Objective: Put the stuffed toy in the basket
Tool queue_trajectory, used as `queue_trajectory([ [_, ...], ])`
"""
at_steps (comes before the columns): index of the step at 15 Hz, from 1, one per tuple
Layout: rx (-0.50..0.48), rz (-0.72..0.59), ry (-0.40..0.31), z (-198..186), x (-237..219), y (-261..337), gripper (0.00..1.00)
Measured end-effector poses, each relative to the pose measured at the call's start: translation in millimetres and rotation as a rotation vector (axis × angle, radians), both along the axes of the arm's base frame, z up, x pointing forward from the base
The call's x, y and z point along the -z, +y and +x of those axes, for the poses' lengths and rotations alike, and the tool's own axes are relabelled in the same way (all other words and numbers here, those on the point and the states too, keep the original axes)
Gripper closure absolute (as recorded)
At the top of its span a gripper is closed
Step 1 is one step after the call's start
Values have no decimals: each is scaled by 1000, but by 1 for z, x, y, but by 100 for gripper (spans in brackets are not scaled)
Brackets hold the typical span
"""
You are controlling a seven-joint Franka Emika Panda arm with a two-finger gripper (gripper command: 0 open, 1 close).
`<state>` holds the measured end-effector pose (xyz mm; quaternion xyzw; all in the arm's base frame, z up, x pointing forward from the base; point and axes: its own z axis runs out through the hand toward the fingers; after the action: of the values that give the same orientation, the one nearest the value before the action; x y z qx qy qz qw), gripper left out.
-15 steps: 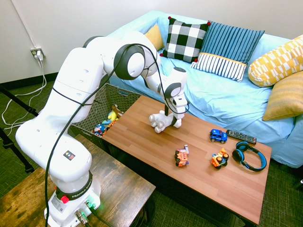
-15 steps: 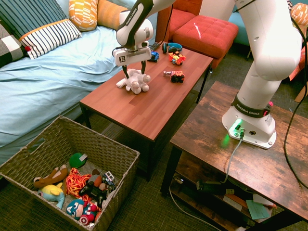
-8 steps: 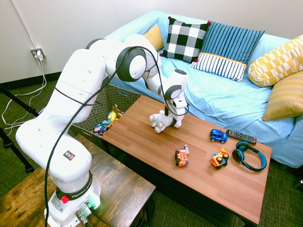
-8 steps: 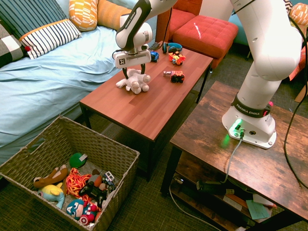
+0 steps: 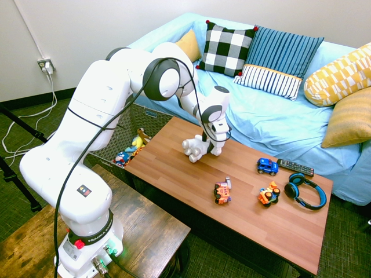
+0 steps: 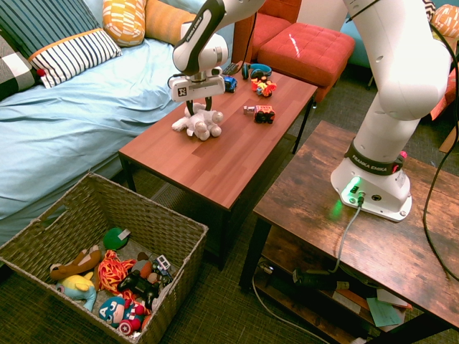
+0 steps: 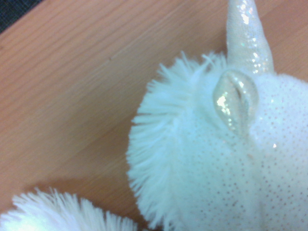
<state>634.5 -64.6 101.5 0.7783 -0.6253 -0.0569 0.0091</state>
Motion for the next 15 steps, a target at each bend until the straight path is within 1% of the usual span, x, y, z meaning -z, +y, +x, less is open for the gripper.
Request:
queue_trajectory([
  [3, -57, 11, -32, 2, -7, 11, 100],
  [6, -127, 0, -79, 6, -38, 34, 100],
  [9, -248, -28, -135, 12, -86, 95, 100],
  [11, -320, -47, -156, 11, -109, 147, 100],
  [15, -433, -65, -176, -1, -119, 236, 100],
])
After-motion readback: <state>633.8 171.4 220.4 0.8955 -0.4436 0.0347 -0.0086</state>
